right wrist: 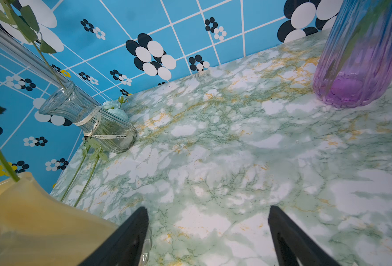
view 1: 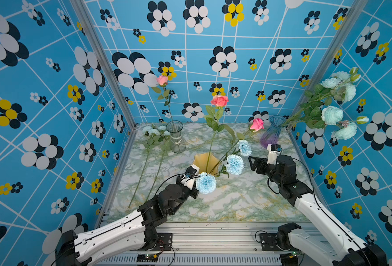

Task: Pick out blue flowers from the vase
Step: Pick up the flower from the vase.

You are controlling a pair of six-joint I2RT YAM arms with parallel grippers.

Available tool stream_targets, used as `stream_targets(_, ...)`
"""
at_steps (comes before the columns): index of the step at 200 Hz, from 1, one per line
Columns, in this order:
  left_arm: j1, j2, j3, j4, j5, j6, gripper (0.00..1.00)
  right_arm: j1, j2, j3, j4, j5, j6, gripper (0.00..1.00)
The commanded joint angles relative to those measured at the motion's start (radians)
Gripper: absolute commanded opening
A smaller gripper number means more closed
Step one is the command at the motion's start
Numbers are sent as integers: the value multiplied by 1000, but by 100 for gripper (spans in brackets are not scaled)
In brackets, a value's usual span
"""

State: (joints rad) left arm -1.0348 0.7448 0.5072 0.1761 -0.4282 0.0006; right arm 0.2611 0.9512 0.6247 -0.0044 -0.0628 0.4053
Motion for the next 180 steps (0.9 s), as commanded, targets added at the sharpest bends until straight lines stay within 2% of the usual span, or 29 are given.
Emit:
stream_targets(1,-25,-88,10,-96,-28,-20,47,9,-7,29,-14,-12,2,85)
stream_targets(29,-34,-204,6,-218,-42,-48,49,9,-2,34,-14,-13,1,85)
stream_targets(48,-35,-220,16,-269,-24,-56,49,9,-3,33,-14,-13,2,85)
stream_targets(98,-40,-64,79,-245,28,-7,46,9,-5,31,-14,-11,2,85)
stream_targets(139,-39,-3,103,-205,30,17,44,8,-4,32,-14,-11,2,85)
stream_targets(143,-39,-2,103,-200,31,18,40,9,-5,31,-14,-12,2,85)
stream_targets(180,-33,3,110,-171,31,26,34,9,-5,32,-12,-12,3,85)
